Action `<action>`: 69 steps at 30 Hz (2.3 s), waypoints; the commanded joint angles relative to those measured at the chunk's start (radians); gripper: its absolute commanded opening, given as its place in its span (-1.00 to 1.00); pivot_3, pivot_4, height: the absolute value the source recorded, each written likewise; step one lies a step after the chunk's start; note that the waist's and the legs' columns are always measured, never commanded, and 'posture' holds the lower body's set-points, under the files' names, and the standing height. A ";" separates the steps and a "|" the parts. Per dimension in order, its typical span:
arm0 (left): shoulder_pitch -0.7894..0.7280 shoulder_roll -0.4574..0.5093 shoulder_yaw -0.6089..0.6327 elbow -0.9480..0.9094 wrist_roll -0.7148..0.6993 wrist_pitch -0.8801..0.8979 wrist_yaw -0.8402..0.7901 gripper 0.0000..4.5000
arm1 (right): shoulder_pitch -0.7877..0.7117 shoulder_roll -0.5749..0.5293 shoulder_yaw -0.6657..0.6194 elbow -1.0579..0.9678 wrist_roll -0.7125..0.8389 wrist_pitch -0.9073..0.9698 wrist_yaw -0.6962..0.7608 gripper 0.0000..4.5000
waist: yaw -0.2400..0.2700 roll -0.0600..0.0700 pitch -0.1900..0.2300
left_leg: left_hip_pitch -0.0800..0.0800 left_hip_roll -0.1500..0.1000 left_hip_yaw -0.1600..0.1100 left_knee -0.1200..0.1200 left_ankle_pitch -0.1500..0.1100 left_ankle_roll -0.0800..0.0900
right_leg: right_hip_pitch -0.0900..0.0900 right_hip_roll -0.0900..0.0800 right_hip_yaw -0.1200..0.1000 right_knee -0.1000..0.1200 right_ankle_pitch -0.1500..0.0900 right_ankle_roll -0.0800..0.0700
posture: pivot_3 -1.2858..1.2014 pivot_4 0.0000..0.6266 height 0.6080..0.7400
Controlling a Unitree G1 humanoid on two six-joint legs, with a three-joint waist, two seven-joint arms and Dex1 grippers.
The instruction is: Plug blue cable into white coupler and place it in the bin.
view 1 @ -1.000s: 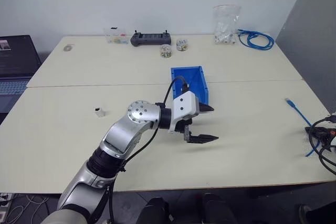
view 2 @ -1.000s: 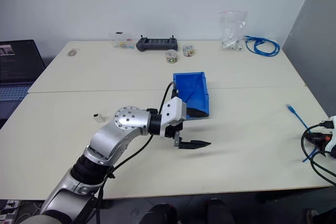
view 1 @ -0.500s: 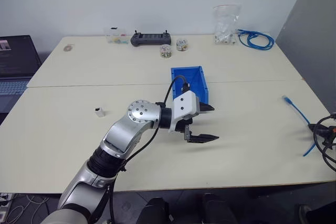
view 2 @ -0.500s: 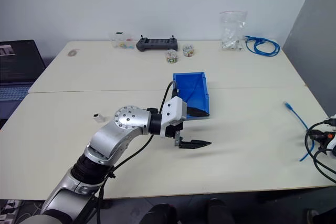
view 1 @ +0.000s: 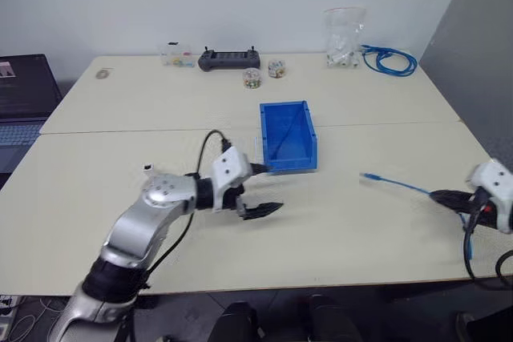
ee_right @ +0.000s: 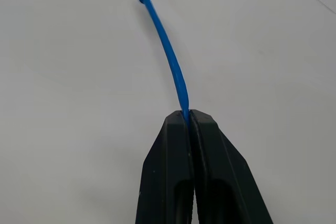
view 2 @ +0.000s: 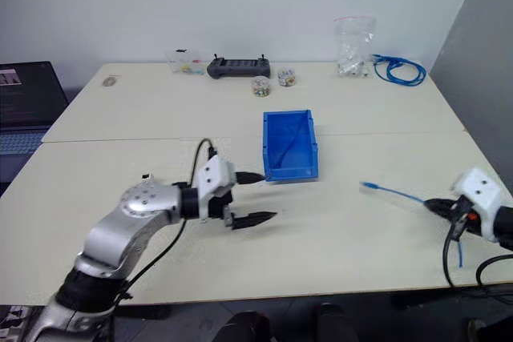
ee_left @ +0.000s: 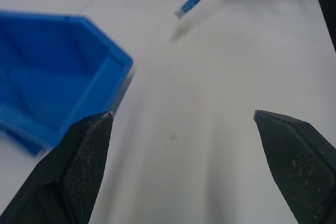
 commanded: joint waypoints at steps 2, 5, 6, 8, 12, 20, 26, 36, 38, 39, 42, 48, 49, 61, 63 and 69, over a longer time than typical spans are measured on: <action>0.131 0.061 0.097 -0.059 -0.007 -0.036 0.014 1.00 | -0.142 0.027 0.185 -0.092 -0.062 -0.055 0.041 -0.99 | 0.002 -0.001 0.001 | 0.000 0.000 -0.001 0.000 0.000 0.000 | 0.001 0.000 -0.001 -0.001 0.000 0.000 | 0.03 -0.52 1.00; 0.206 0.100 0.128 -0.027 0.019 -0.095 0.004 1.00 | -0.276 0.109 0.322 -0.072 -0.106 -0.045 0.039 -0.99 | 0.003 -0.002 0.001 | 0.000 0.000 -0.002 0.000 0.000 0.000 | 0.001 -0.001 -0.002 -0.002 0.000 0.000 | 0.03 -0.52 1.00; 0.227 0.108 0.141 -0.008 0.025 -0.116 0.003 1.00 | -0.318 0.142 0.363 -0.053 -0.124 -0.047 0.036 -0.99 | 0.003 -0.002 0.002 | 0.000 0.000 -0.002 0.000 0.000 0.000 | 0.001 -0.001 -0.002 -0.002 0.000 -0.001 | 0.03 -0.52 1.00; 0.261 0.120 0.163 0.031 0.036 -0.154 0.002 1.00 | -0.392 0.209 0.439 -0.016 -0.161 -0.047 0.029 -0.99 | 0.006 -0.002 0.002 | 0.000 0.000 -0.003 -0.001 0.000 0.000 | 0.001 -0.001 -0.002 -0.002 0.001 -0.003 | 0.03 -0.52 1.00; 0.303 0.130 0.198 0.102 0.044 -0.211 -0.006 1.00 | -0.492 0.317 0.532 0.071 -0.218 -0.063 0.014 -0.99 | 0.013 -0.002 0.002 | -0.001 -0.001 -0.003 -0.001 0.000 0.000 | -0.001 -0.002 -0.003 -0.003 0.002 -0.006 | 0.03 -0.52 1.00; 0.311 0.137 0.211 0.176 0.054 -0.280 -0.021 1.00 | -0.597 0.458 0.641 0.219 -0.301 -0.099 0.004 -0.99 | 0.027 -0.002 0.002 | -0.003 -0.001 -0.003 -0.001 0.000 0.000 | -0.004 -0.002 -0.003 -0.002 0.003 -0.007 | 0.03 -0.52 1.00; 0.277 0.135 0.187 0.203 0.070 -0.305 -0.032 1.00 | -0.616 0.492 0.655 0.251 -0.298 -0.060 0.023 -0.78 | 0.026 -0.002 0.002 | -0.004 -0.001 -0.003 -0.001 0.000 0.000 | -0.006 -0.002 -0.002 0.000 0.003 -0.007 | 0.03 -0.52 1.00; 0.198 0.124 0.127 0.246 0.089 -0.330 -0.070 1.00 | -0.632 0.498 0.613 0.187 -0.220 0.060 0.061 0.23 | 0.023 -0.002 0.002 | -0.004 -0.001 -0.002 -0.001 0.000 -0.001 | -0.007 -0.002 -0.002 0.001 0.003 -0.007 | 0.03 -0.52 1.00; 0.184 0.124 0.106 0.252 0.096 -0.339 -0.084 1.00 | -0.630 0.489 0.592 0.140 -0.185 0.105 0.071 0.44 | 0.023 -0.002 0.002 | -0.004 -0.001 -0.003 -0.001 0.000 0.000 | -0.007 -0.002 -0.002 0.001 0.003 -0.007 | 0.03 -0.52 1.00; 0.177 0.123 0.096 0.254 0.101 -0.343 -0.089 1.00 | -0.628 0.482 0.581 0.116 -0.172 0.120 0.074 0.54 | 0.023 -0.002 0.002 | -0.004 -0.001 -0.003 -0.001 0.000 0.000 | -0.008 -0.002 -0.002 0.002 0.003 -0.007 | 0.03 -0.52 1.00; 0.150 0.115 0.059 0.259 0.114 -0.347 -0.102 1.00 | -0.589 0.433 0.519 -0.031 -0.083 0.224 0.095 0.82 | 0.025 -0.001 0.002 | -0.005 -0.001 -0.003 -0.001 0.000 0.000 | -0.008 -0.002 -0.002 0.002 0.003 -0.007 | 0.03 -0.52 1.00; 0.078 0.080 -0.018 0.337 0.192 -0.409 -0.085 1.00 | -0.445 0.349 0.471 -0.242 -0.014 0.313 0.062 0.82 | 0.028 -0.002 0.002 | -0.008 -0.001 -0.003 -0.001 0.000 0.000 | -0.010 -0.002 -0.003 0.001 0.003 -0.007 | 0.03 -0.52 1.00; 0.068 0.070 -0.031 0.348 0.204 -0.417 -0.083 1.00 | -0.426 0.345 0.466 -0.258 -0.010 0.322 0.050 0.82 | 0.028 -0.002 0.002 | -0.008 -0.001 -0.003 -0.001 0.000 0.000 | -0.011 -0.002 -0.003 0.001 0.003 -0.007 | 0.03 -0.52 1.00; 0.009 0.049 -0.115 0.458 0.318 -0.480 -0.084 0.69 | -0.337 0.340 0.414 -0.341 0.037 0.376 -0.051 0.85 | 0.027 -0.001 0.001 | -0.007 -0.002 -0.002 0.000 0.000 0.000 | -0.009 -0.002 -0.002 0.002 0.003 -0.007 | 0.03 -0.52 1.00; 0.012 0.057 -0.118 0.463 0.330 -0.474 -0.080 0.52 | -0.334 0.338 0.409 -0.347 0.046 0.379 -0.059 0.85 | 0.027 -0.001 0.000 | -0.006 -0.002 -0.002 0.000 0.000 0.000 | -0.008 -0.002 -0.002 0.001 0.003 -0.007 | 0.03 -0.52 1.00; 0.015 0.078 -0.140 0.461 0.360 -0.462 -0.069 -0.07 | -0.330 0.331 0.390 -0.374 0.075 0.395 -0.075 0.85 | 0.026 0.000 0.000 | -0.001 -0.001 -0.003 -0.001 0.000 0.000 | -0.002 -0.002 -0.003 0.001 0.003 -0.006 | 0.03 -0.52 1.00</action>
